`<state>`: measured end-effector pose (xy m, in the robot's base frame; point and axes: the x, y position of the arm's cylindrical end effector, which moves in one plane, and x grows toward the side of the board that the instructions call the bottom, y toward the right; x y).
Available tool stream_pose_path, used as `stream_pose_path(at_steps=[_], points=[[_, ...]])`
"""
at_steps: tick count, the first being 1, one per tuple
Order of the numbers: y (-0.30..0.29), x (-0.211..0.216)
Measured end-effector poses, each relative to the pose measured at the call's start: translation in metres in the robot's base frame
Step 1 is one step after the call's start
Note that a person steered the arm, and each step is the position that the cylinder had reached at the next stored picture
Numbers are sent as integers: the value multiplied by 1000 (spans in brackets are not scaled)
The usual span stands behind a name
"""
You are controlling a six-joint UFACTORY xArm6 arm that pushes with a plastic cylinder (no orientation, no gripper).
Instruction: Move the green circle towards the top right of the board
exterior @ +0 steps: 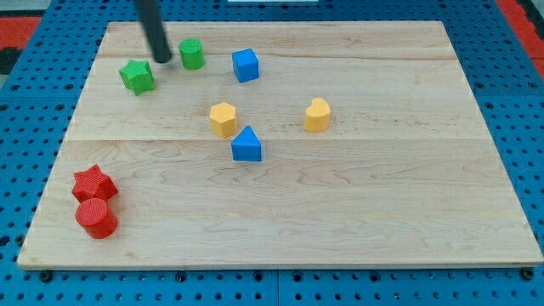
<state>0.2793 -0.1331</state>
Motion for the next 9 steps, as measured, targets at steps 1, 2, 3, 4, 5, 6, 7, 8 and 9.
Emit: stream_pose_path(at_steps=[1,2,3,4,5,6,7,8,9], points=[[83,-6],[5,1],[16,-19],[109,-36],[195,-39],[209,-21],[231,2],[291,-19],[279,-11]])
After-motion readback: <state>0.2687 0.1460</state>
